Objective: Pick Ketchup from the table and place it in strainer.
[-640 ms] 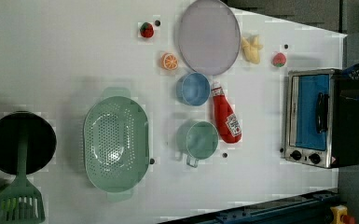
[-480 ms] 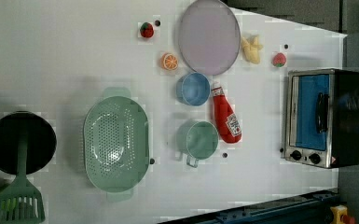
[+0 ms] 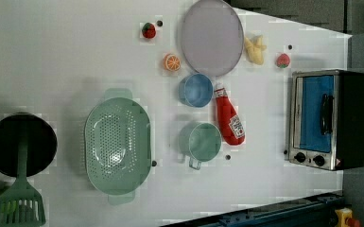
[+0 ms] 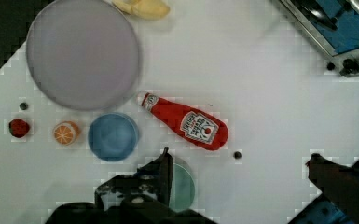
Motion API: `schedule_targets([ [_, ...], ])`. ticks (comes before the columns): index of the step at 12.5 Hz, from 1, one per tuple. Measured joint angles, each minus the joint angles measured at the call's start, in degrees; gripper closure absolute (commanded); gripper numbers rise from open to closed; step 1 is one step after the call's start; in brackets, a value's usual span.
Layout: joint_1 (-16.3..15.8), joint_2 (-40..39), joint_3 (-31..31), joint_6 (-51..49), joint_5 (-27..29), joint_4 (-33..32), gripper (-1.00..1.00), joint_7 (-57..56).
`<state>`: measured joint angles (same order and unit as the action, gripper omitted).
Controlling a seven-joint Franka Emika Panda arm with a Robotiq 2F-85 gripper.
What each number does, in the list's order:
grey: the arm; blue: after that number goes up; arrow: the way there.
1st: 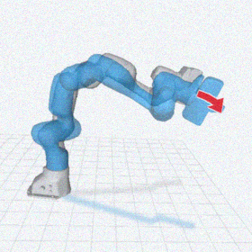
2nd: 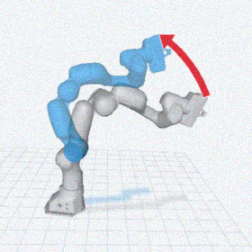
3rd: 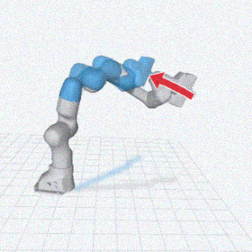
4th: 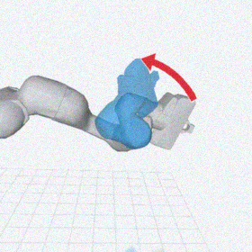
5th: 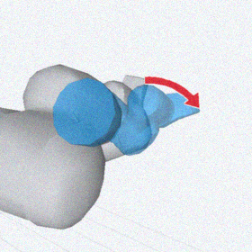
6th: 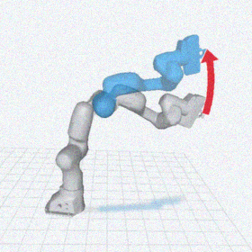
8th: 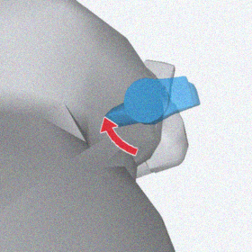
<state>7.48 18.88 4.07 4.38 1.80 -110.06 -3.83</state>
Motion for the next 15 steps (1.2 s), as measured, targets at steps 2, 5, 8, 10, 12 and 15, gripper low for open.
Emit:
schedule_targets([
  [2,-0.11,-2.27,1.09,2.64,0.81,-1.23,-1.00,-1.70],
  [5,-0.13,-7.69,4.14,5.79,1.09,-5.32,-1.00,-8.14],
  [8,-0.29,-11.94,5.84,11.22,0.44,-11.69,-1.00,-19.99],
  [10,-0.18,-12.97,6.07,16.25,0.56,-16.51,-1.00,-28.06],
  [12,-0.24,-13.27,5.99,21.64,0.52,-19.86,-1.00,-35.50],
  [15,-0.29,-13.66,5.84,30.50,0.81,-23.33,-1.00,-43.28],
])
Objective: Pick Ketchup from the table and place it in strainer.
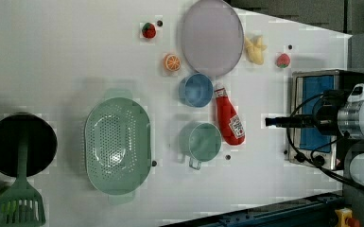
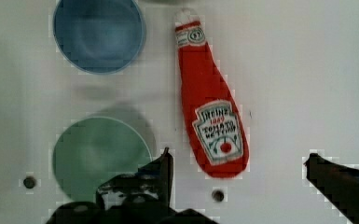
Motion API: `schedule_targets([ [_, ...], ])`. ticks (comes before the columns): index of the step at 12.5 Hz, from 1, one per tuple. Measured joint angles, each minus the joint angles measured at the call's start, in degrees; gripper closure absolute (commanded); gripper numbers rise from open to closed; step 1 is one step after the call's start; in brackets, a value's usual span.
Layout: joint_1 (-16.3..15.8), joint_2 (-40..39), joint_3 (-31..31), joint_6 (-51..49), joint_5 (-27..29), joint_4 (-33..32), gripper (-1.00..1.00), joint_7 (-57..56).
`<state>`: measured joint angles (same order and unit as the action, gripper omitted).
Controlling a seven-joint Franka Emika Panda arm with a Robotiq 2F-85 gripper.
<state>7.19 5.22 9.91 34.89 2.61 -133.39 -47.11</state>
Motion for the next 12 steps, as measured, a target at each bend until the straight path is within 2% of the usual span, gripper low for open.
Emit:
schedule_targets([
  [4,0.21,-1.95,-0.69,8.87,-0.37,-5.04,-1.00,-2.66],
  [12,-0.47,-23.14,-0.49,24.31,-1.41,-6.49,-1.00,-4.11],
])
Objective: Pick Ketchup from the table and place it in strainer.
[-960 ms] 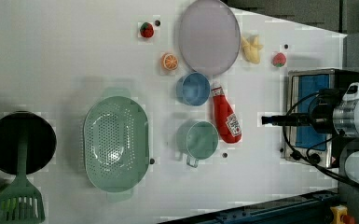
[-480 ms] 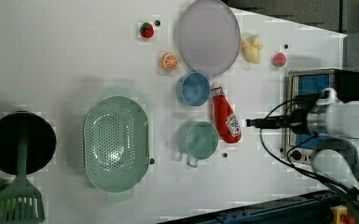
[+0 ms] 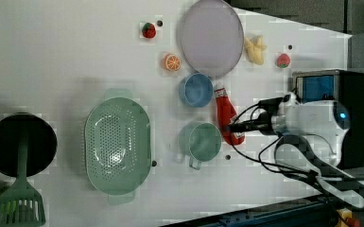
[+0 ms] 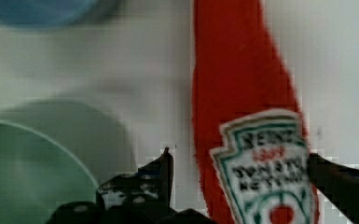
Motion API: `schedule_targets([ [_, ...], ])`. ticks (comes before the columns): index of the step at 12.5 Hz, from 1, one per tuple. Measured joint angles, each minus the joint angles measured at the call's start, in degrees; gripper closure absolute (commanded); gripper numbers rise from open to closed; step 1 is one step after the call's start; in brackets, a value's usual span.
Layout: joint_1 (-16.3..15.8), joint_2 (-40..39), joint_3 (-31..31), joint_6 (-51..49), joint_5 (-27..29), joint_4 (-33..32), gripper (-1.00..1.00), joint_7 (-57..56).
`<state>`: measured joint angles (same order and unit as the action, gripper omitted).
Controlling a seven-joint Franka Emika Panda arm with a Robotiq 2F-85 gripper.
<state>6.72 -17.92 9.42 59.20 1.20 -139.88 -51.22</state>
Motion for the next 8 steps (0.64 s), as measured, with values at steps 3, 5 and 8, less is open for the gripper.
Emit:
schedule_targets([
  [3,-0.06,-2.34,-0.29,4.64,-0.22,-0.90,-1.00,-0.08],
  [5,0.38,-2.43,0.05,5.04,-0.52,-0.67,-0.68,-0.34],
  [8,0.45,-2.34,0.01,5.54,-0.47,-0.78,-0.29,-0.45],
])
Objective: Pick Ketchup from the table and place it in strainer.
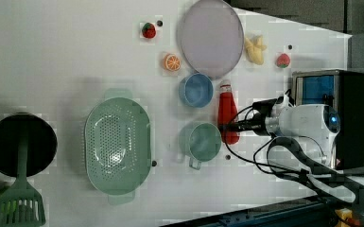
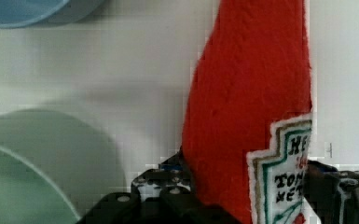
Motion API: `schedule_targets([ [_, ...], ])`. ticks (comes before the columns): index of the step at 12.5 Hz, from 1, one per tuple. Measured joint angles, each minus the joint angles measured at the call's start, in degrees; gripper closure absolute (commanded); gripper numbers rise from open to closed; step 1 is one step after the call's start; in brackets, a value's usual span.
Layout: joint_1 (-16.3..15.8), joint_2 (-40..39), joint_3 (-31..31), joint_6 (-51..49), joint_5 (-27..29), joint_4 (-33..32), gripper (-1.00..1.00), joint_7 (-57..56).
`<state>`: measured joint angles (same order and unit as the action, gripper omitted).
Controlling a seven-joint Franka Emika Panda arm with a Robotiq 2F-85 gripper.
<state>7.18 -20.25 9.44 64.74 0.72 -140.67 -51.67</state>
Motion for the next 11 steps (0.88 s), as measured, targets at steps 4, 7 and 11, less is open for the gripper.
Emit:
schedule_targets([
  [4,0.19,2.92,0.56,-2.24,-0.07,-0.90,-0.29,0.00],
  [7,0.29,11.53,1.83,-10.83,0.06,-0.56,-0.29,0.11],
  [11,0.73,29.03,6.04,-28.37,0.52,3.80,-0.29,2.99],
])
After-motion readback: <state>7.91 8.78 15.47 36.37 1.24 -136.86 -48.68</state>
